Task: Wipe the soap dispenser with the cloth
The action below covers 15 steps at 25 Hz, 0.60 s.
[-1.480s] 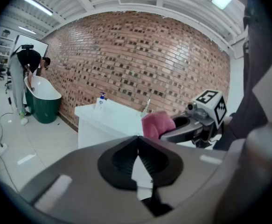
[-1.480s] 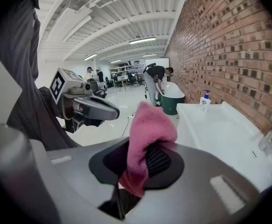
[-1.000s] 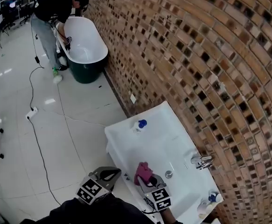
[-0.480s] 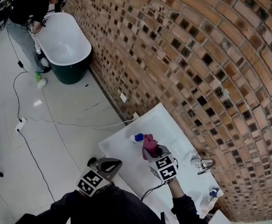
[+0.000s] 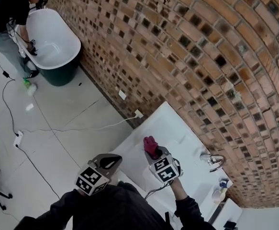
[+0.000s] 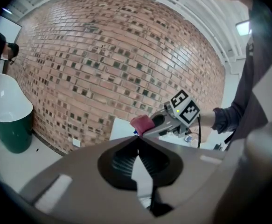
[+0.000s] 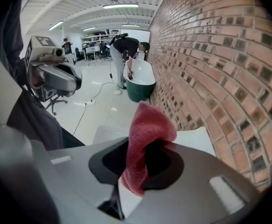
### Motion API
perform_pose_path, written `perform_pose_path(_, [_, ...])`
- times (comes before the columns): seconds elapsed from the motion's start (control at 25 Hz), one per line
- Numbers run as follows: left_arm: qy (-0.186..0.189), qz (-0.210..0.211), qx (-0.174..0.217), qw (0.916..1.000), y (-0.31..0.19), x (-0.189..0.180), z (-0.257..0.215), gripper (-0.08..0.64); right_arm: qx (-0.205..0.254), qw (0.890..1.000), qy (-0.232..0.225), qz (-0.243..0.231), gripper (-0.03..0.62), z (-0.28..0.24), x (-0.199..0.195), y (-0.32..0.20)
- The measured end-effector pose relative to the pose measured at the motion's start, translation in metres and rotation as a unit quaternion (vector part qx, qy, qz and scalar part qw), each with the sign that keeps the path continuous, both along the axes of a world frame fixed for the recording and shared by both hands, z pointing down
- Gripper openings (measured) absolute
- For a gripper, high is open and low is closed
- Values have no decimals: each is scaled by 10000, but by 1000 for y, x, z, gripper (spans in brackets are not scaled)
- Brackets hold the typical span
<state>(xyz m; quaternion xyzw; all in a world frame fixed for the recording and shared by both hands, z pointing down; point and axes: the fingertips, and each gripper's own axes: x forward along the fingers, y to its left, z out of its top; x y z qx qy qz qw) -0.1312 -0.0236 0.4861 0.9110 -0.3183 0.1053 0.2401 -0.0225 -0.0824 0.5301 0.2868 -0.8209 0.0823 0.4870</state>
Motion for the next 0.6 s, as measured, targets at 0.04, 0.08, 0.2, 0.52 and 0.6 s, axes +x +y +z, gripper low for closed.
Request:
perform_pose_path(0.04, [-2, 62, -23, 10000, -2, -3, 2, 0, 14, 9999, 113, -72, 74, 1, -5, 4])
perform_pose_path(0.08, [-6, 139, -48, 9999, -3, -4, 5, 0, 30, 9996, 256, -133, 74, 3, -8, 8])
perform_pose_path(0.2, [-12, 342, -104, 9994, -7, -2, 8, 0, 6, 9984, 527, -211, 74, 15, -14, 20])
perform_pose_path(0.52, [-209, 733, -108, 9970, -18, 19, 13, 0, 664, 9969, -271, -324, 74, 11, -31, 36])
perform_pose_path(0.6, [-287, 758, -79, 9967, -19, 24, 11, 0, 1011, 9933, 67, -560, 74, 31, -21, 48])
